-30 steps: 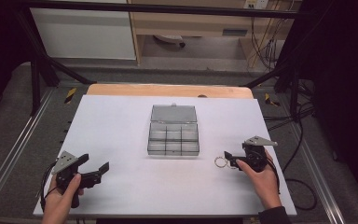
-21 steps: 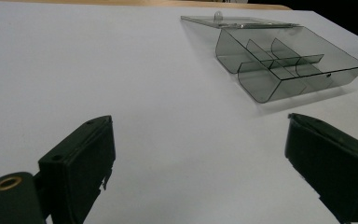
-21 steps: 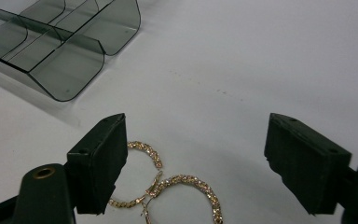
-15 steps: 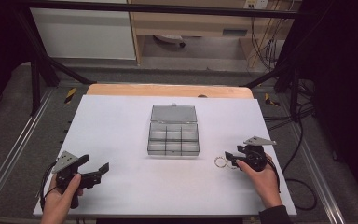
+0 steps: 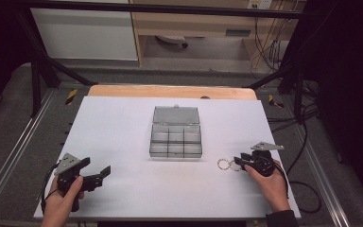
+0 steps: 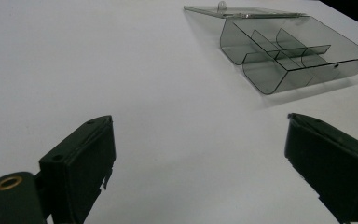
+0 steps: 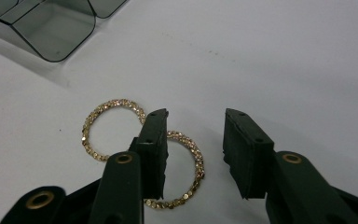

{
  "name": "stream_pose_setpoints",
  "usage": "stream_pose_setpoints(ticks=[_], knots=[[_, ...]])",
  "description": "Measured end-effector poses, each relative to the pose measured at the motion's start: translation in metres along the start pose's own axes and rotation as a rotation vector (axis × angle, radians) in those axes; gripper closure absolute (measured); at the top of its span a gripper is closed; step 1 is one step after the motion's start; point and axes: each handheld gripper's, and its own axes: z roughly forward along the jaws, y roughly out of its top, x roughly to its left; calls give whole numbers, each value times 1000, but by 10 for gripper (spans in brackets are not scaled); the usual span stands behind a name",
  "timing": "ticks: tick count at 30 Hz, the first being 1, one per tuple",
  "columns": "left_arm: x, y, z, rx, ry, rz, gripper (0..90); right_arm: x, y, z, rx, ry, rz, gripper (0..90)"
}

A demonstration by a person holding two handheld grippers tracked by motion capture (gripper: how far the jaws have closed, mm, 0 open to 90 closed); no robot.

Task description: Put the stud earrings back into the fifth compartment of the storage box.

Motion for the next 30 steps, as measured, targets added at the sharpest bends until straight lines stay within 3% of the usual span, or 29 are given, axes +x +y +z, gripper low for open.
stream_pose_setpoints(ticks=[11, 14, 18, 23, 30], knots=[[-1, -1, 1, 10, 1, 12, 92, -1, -2, 5, 25, -11, -39, 740], [-1, -1, 1, 10, 0, 12, 93, 1, -4, 5, 24, -33, -71, 852], [-1, -1, 1, 11, 1, 13, 94, 2, -4, 4, 27, -30, -98, 871], [-1, -1, 1, 9, 2, 13, 94, 2, -4, 4, 28, -30, -104, 873], [-1, -1, 1, 8, 5, 13, 95, -2, -4, -6, -19, -8, -47, 874]])
